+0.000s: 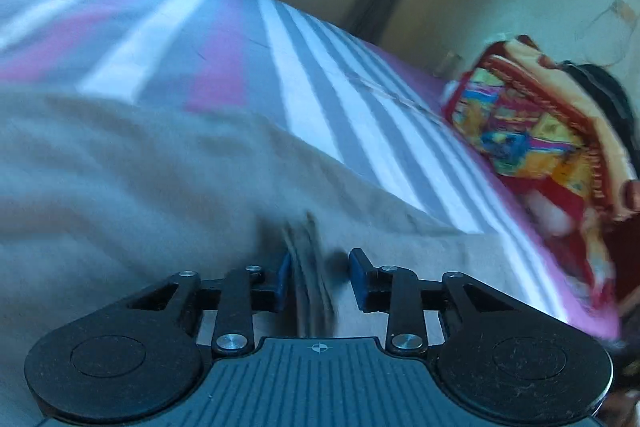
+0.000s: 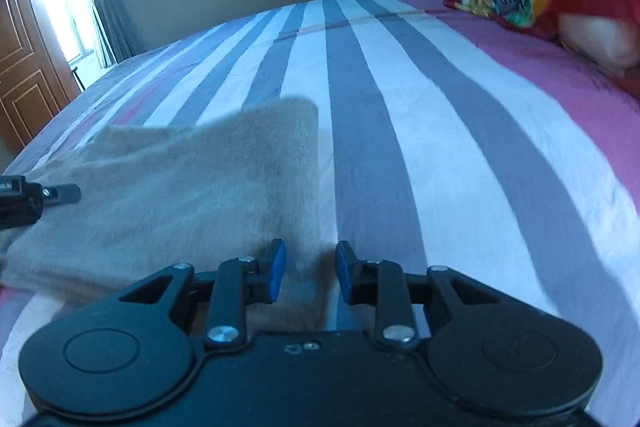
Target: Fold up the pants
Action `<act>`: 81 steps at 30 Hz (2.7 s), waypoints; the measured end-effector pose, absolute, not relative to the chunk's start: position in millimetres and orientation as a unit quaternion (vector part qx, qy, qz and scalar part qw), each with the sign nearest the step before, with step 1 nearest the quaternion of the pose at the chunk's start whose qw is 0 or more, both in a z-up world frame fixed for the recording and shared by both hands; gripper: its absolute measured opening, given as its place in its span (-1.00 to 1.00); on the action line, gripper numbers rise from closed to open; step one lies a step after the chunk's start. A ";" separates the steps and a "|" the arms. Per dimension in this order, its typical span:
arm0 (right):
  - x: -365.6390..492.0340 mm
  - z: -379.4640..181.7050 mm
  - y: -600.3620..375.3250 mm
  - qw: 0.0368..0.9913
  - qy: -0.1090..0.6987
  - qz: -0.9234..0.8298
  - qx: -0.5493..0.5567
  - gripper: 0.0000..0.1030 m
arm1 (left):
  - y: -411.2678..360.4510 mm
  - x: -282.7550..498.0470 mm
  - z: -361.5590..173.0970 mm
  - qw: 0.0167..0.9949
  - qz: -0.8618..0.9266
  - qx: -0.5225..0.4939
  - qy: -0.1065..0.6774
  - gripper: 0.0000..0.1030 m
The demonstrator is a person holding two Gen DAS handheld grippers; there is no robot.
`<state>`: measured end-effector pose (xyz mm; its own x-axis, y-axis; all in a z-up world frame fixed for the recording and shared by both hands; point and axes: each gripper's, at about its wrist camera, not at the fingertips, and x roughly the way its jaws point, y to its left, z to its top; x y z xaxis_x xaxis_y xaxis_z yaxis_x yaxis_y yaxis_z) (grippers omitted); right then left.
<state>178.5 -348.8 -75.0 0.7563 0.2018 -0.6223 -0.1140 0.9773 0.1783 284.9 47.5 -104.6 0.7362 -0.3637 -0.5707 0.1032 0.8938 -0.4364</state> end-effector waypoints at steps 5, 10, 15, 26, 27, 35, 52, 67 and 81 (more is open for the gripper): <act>237.2 -58.6 -339.2 0.934 0.341 0.089 0.051 -0.43 | 43.3 312.4 -106.6 0.906 -0.127 -0.167 0.368 -0.36; 301.0 -63.7 -326.9 0.922 0.376 0.074 0.058 -0.35 | 36.2 324.7 -102.5 0.906 -0.121 -0.160 0.374 -0.28; 262.8 -64.0 -333.1 0.919 0.380 0.081 0.060 -0.30 | 36.2 272.5 -92.6 0.906 -0.148 -0.160 0.363 -0.15; 109.7 -69.4 -379.2 0.947 0.289 0.089 0.110 0.01 | 121.1 130.3 -87.6 0.942 -0.056 -0.246 0.220 -0.12; 112.0 -70.4 -386.3 0.945 0.295 0.083 0.117 0.00 | 143.8 116.4 -89.3 0.942 -0.023 -0.269 0.201 -0.04; 119.1 -76.5 -383.4 0.934 0.327 0.065 0.126 0.14 | 270.2 74.7 -152.3 0.854 0.081 -0.492 0.147 0.33; 119.5 -80.2 -370.9 0.936 0.338 0.041 0.091 0.19 | 312.2 152.2 -187.0 0.772 -0.089 -0.628 0.026 -0.28; 112.5 -67.6 -397.3 0.935 0.314 0.035 0.162 0.18 | 313.4 162.2 -198.0 0.823 0.012 -0.558 0.109 0.24; 110.5 -64.2 -496.8 0.939 0.273 -0.054 0.203 0.17 | 248.4 192.0 -41.9 0.909 -0.067 -0.397 0.106 -0.40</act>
<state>110.5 -496.8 -64.2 0.8450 0.0093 -0.5347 0.2128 0.9114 0.3523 192.0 248.4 -41.9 0.9684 -0.2064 -0.1404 0.0374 0.6761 -0.7359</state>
